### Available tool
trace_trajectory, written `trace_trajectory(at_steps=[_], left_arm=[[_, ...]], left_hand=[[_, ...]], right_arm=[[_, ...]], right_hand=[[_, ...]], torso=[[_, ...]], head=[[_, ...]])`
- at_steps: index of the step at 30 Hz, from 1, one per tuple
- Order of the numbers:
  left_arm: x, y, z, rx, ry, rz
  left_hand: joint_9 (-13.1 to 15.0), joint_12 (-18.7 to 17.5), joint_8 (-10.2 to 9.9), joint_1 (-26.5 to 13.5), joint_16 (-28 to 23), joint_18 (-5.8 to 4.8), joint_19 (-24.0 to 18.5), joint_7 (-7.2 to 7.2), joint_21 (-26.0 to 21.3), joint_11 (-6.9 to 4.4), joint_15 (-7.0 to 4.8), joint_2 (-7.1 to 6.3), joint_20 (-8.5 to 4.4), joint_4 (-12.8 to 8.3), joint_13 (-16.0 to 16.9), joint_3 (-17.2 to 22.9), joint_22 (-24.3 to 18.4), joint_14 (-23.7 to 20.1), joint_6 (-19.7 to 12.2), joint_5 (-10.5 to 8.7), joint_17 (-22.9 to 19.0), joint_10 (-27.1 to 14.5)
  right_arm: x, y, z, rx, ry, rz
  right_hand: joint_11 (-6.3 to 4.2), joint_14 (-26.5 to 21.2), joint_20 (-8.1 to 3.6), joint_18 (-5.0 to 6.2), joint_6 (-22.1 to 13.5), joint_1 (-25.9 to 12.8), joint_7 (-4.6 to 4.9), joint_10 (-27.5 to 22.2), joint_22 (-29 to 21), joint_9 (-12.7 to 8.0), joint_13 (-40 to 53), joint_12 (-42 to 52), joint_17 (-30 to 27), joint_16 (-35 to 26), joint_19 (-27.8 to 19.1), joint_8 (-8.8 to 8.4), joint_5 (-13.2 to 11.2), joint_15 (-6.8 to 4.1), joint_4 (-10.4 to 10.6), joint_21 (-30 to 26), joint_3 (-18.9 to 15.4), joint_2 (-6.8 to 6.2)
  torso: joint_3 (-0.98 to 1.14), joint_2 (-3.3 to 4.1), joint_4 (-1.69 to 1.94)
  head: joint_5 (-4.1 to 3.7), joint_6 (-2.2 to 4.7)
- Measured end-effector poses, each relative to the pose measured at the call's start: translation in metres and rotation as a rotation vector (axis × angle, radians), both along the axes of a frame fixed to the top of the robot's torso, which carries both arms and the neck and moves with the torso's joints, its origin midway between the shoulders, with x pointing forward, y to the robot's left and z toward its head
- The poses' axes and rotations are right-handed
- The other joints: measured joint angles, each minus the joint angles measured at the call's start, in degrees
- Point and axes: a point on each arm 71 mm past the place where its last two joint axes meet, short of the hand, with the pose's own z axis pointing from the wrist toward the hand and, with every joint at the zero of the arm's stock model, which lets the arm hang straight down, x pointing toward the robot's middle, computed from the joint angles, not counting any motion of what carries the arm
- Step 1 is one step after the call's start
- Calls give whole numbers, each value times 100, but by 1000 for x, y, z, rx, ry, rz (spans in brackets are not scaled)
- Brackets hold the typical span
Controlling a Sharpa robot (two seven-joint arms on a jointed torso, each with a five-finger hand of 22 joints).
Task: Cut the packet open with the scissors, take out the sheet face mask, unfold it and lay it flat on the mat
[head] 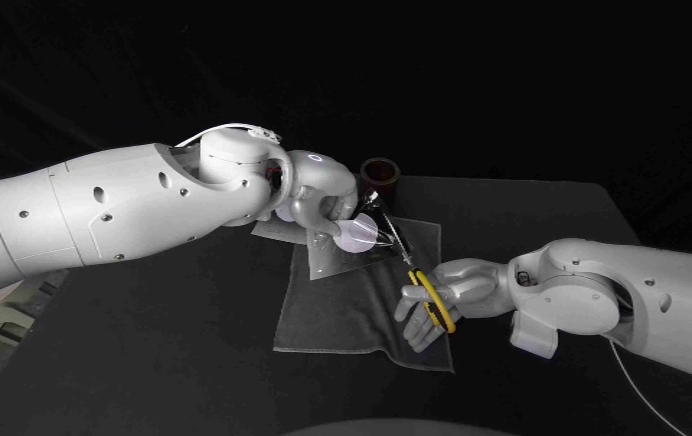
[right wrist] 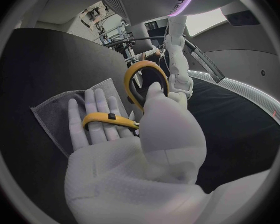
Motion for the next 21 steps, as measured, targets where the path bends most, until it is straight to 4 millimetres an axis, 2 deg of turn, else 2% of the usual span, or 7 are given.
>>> trace_trajectory(at_steps=[11, 16, 18, 20, 21], left_arm=[[0, 0, 0, 0, 1, 1], [-1, 0, 0, -1, 2, -1], [-2, -1, 0, -2, 3, -4], [-2, -2, 0, -3, 4, -6], [-2, -2, 0, -3, 4, -7]], left_hand=[[0, 0, 2, 1, 0, -2, 0, 0, 0, 0, 8, 1, 0, 0, 1, 0, 0, 9, 0, 0, 0, 0], [0, 0, 2, 4, 0, -3, 0, 0, 0, 0, 9, 3, 0, 0, 1, 0, 0, 9, -1, 19, 0, 0], [0, -1, 2, 5, 0, -3, 0, 1, 0, 0, 9, 4, 0, 0, 1, 0, -1, 9, -1, 19, 0, 0], [0, -1, 2, 10, 0, -4, 0, 1, 0, 0, 9, 9, 0, 0, 1, 0, -1, 9, -1, 19, 0, 0], [0, -1, 2, 10, 0, -4, 0, 1, 0, 0, 9, 9, 0, 0, 1, 0, -1, 9, -1, 19, 0, 0]], right_arm=[[1, 0, -1, -1, -2, -2], [2, 1, 0, 1, -5, -4], [2, 2, 0, 3, -8, -6], [3, 3, 0, 4, -10, -8], [3, 3, 0, 4, -11, -10]], right_hand=[[-5, 0, 10, 0, 0, -5, 0, -5, 2, -3, 5, 25, -7, 57, -8, 30, 0, 1, 0, 0, 0, 5], [-35, 5, -2, -1, 12, 9, -5, 32, 23, 4, 13, 76, -15, 151, 90, 89, 0, 7, 0, 0, 0, 118], [-53, 21, 10, -1, 55, 23, 19, 57, 32, 5, 13, 122, -16, 197, 162, 115, 0, 22, 0, 0, 0, 131], [-76, 64, 47, -1, 116, 68, 24, 113, 54, 4, 18, 188, -21, 289, 281, 181, 0, 66, -20, 58, -19, 224], [-74, 74, 65, -1, 130, 75, 35, 115, 62, 4, 19, 201, -24, 318, 311, 195, 0, 76, -33, 67, -33, 232]], torso=[[1, 2, -3], [4, 2, -3], [6, 2, -4], [6, 2, -5], [5, 2, -5]], head=[[8, -6], [8, -2], [8, -1], [5, -1], [5, -1]])
